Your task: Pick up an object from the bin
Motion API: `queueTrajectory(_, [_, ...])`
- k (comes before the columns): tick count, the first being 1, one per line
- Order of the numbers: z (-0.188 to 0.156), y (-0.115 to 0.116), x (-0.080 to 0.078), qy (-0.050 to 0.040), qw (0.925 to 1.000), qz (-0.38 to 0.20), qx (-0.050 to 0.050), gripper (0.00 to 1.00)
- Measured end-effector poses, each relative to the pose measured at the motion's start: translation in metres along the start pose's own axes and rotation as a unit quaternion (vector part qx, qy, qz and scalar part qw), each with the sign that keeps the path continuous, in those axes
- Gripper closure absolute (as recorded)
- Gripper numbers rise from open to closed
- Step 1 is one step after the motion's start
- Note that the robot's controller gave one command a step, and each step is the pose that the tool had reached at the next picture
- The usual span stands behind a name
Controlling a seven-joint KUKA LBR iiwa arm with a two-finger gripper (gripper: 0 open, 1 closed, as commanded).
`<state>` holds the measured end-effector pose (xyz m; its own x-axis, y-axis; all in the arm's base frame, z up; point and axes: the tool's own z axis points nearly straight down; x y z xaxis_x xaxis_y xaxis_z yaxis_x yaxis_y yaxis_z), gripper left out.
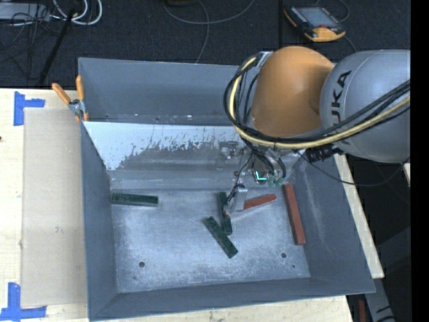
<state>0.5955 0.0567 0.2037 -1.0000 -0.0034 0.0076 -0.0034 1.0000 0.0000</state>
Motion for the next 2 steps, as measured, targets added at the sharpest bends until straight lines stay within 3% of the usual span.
queueTrajectory(1, [0.1198,-0.0452,0.0298,0.0008,0.9999,-0.013,0.000,0.00])
queueTrajectory(2, [0.1157,-0.0446,0.0272,-0.0035,0.9999,-0.013,0.000,0.00])
